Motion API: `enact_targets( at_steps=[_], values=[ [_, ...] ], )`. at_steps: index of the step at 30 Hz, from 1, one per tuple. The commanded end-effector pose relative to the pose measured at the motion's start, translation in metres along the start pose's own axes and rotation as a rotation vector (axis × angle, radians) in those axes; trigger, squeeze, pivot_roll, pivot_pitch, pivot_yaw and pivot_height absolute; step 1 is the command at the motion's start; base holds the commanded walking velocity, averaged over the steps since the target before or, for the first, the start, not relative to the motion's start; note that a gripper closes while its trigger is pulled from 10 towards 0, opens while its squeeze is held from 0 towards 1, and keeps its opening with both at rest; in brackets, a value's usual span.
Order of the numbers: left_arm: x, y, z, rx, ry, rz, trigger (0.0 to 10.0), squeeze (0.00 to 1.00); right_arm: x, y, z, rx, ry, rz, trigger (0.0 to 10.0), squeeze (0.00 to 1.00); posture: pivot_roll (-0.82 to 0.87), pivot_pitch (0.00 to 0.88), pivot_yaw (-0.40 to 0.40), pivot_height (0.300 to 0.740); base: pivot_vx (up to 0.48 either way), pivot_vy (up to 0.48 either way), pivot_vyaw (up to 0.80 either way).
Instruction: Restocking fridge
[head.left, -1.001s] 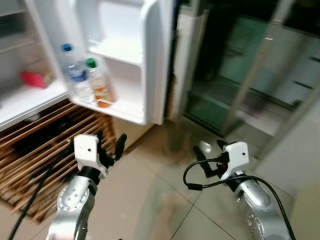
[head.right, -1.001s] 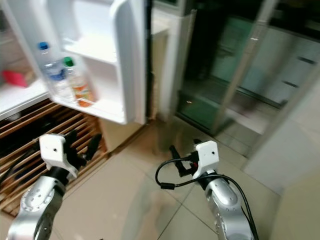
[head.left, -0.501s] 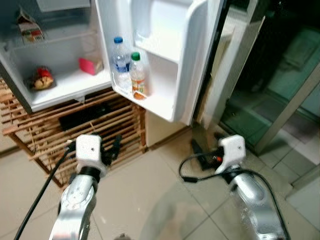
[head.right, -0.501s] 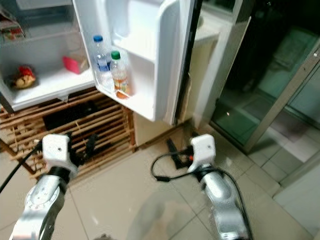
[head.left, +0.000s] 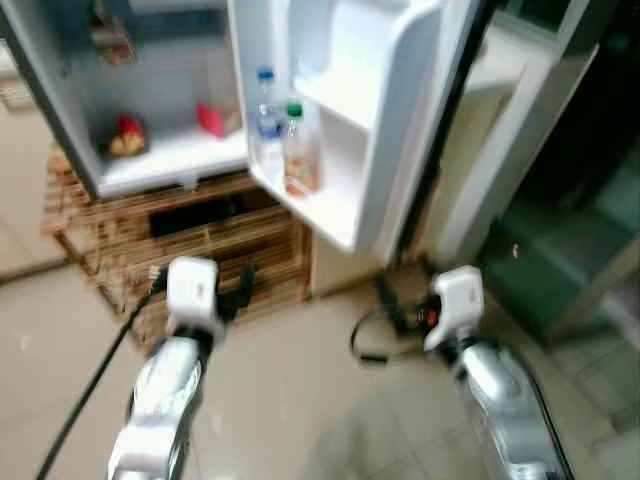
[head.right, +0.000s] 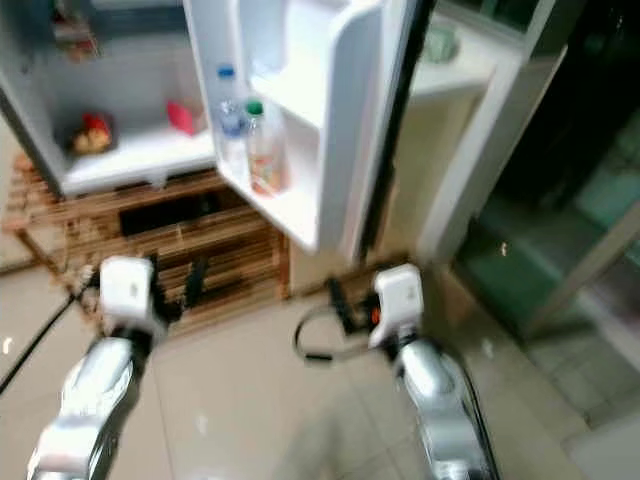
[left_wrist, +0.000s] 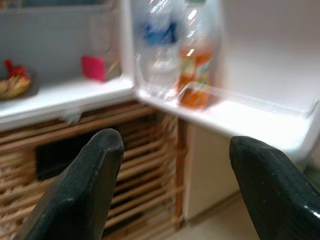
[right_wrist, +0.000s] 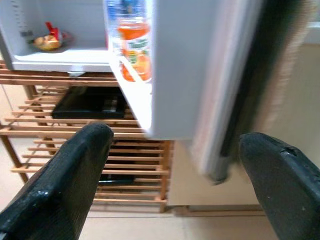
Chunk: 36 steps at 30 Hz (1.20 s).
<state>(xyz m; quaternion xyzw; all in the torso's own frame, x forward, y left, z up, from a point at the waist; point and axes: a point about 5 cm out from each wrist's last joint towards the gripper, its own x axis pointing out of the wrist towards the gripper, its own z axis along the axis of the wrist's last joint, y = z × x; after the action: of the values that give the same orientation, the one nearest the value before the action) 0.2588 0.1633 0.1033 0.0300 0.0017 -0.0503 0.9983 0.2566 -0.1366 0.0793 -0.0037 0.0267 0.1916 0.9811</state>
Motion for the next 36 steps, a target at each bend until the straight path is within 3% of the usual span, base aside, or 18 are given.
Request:
enact_targets(
  at_steps=[1, 7, 11, 19, 21, 25, 27, 28, 32, 34, 36],
  values=[
    [0.002, -0.003, -0.002, -0.026, 0.019, 0.009, 10.0, 0.0, -0.003, -0.009, 0.002, -0.023, -0.006, -0.027, 10.0, 0.34, -0.13, 0.0, -0.003, 0.74, 0.281, -0.386, 0.54],
    [0.003, -0.002, -0.001, -0.019, 0.011, 0.004, 10.0, 0.0, 0.0, -0.009, 0.003, -0.025, -0.01, -0.027, 10.0, 0.36, -0.13, 0.0, -0.004, 0.74, 0.296, -0.373, 0.54],
    [0.002, -0.001, 0.0, -0.042, 0.0, 0.001, 10.0, 0.0, 0.0, -0.015, -0.004, -0.016, 0.032, -0.077, 10.0, 0.31, -0.12, 0.0, -0.008, 0.74, 0.395, -0.094, 0.48],
    [-0.008, 0.019, -0.038, -0.008, 0.198, 0.065, 10.0, 0.0, 0.007, -0.043, -0.001, -0.127, 0.059, -0.257, 10.0, 0.28, -0.12, 0.0, -0.008, 0.74, 0.0, 0.0, 0.0],
    [-0.007, 0.02, -0.045, 0.012, 0.25, 0.063, 10.0, 0.0, 0.02, -0.055, 0.006, -0.163, 0.058, -0.315, 10.0, 0.27, -0.11, 0.0, -0.008, 0.74, 0.0, 0.0, 0.0],
    [-0.003, 0.018, -0.044, 0.021, 0.254, 0.042, 10.0, 0.0, 0.033, -0.065, 0.013, -0.208, 0.064, -0.37, 10.0, 0.26, -0.1, 0.0, -0.004, 0.74, 0.0, 0.0, 0.0],
    [-0.001, 0.013, -0.048, 0.058, 0.283, -0.005, 10.0, 0.0, 0.053, -0.072, 0.02, -0.231, 0.092, -0.414, 10.0, 0.24, -0.09, 0.0, -0.004, 0.74, 0.0, 0.0, 0.0],
    [-0.002, 0.005, -0.058, 0.074, 0.363, -0.076, 10.0, 0.0, 0.066, -0.076, 0.029, -0.235, 0.077, -0.442, 10.0, 0.24, -0.09, 0.0, -0.004, 0.74, 0.0, 0.0, 0.0],
    [-0.006, -0.006, -0.07, 0.088, 0.46, -0.178, 10.0, 0.0, 0.079, -0.075, 0.037, -0.235, 0.08, -0.446, 10.0, 0.22, -0.08, 0.0, -0.011, 0.74, 0.0, 0.0, 0.0],
    [-0.003, -0.008, -0.074, 0.088, 0.512, -0.219, 10.0, 0.0, 0.101, -0.069, 0.055, -0.226, 0.067, -0.428, 10.0, 0.22, -0.06, 0.0, -0.025, 0.74, 0.0, 0.0, 0.0],
    [-0.001, -0.008, -0.073, 0.086, 0.514, -0.226, 10.0, 0.0, 0.108, -0.065, 0.063, -0.223, 0.061, -0.417, 10.0, 0.22, -0.03, 0.0, -0.04, 0.74, 0.0, 0.0, 0.0]
  ],
)
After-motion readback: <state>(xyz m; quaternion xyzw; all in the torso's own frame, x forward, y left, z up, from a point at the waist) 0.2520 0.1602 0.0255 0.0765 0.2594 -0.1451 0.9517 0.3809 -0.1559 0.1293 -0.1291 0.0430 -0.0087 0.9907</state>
